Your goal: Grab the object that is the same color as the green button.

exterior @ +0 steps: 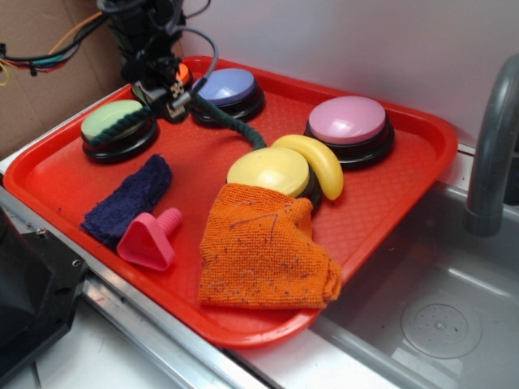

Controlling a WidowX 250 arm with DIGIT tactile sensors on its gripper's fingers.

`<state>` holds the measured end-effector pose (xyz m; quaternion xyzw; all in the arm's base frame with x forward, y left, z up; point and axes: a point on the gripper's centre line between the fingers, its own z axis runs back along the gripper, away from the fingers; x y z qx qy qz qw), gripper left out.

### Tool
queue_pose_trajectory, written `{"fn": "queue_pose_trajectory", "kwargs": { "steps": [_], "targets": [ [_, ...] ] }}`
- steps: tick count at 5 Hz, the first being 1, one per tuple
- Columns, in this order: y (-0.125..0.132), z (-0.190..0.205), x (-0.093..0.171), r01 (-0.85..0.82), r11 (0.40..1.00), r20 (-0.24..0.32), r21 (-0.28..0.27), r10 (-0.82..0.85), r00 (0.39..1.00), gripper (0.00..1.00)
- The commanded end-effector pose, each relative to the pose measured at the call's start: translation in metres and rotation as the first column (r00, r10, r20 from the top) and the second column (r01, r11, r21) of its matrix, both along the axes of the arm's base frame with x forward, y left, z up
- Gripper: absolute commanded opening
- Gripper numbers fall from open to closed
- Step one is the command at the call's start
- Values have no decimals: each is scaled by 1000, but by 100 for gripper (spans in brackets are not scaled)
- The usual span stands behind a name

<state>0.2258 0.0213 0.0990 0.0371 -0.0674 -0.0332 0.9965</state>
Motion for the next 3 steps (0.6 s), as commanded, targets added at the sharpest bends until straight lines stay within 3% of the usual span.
{"fn": "queue_pose_trajectory", "kwargs": {
  "steps": [1,2,3],
  "targets": [
    [-17,94,-6,-226,974,62,-13,226,972,0],
    [-18,114,-12,-264,963,125,-55,269,955,0],
    [-10,107,-14,-332,942,33,-42,333,942,0]
  ]
}}
